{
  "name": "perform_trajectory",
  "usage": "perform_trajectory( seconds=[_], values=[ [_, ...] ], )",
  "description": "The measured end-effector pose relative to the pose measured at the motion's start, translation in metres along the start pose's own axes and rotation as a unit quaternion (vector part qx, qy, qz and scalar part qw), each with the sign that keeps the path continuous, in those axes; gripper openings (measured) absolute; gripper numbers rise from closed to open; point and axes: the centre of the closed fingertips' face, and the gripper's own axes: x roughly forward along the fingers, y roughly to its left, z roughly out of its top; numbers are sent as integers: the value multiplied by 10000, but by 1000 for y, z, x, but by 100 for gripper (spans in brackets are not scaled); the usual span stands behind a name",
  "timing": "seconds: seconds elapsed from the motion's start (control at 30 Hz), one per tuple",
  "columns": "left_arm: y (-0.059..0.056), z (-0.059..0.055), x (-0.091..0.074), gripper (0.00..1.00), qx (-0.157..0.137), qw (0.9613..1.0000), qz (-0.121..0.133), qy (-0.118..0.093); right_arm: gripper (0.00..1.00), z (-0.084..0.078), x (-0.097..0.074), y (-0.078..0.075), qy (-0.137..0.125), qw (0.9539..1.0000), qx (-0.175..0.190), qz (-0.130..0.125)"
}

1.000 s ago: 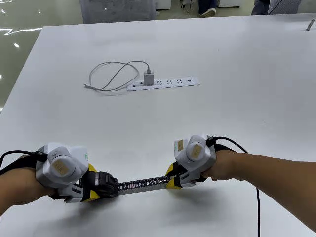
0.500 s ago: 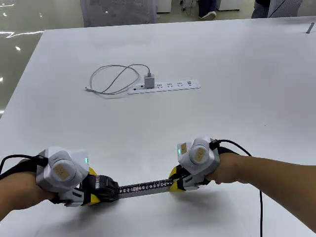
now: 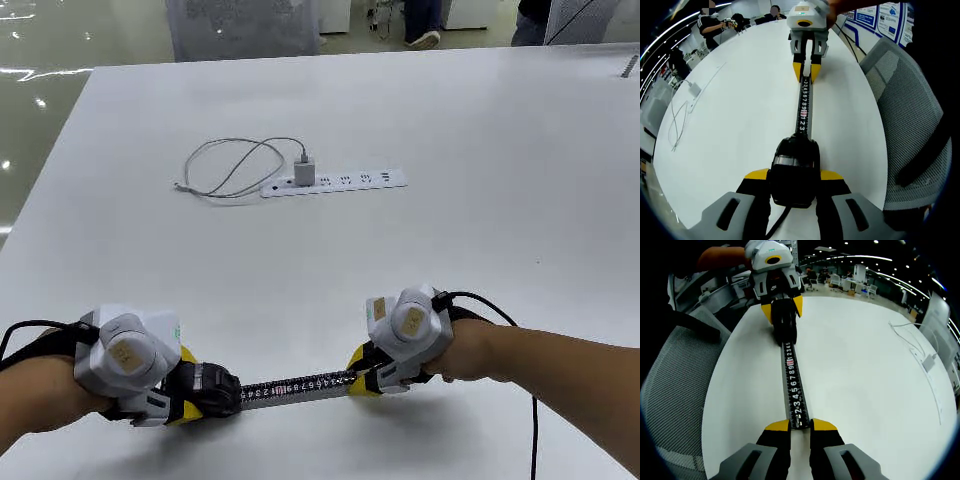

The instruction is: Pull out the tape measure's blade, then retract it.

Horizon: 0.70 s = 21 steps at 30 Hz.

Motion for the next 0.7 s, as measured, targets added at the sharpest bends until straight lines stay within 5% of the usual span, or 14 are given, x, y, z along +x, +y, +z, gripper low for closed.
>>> perform_trajectory(
  seconds=[0.7],
  values=[
    [0, 1, 0, 29, 32, 10000, -17, 27, 9, -10, -10, -2, 62, 10000, 50, -10]
  ],
)
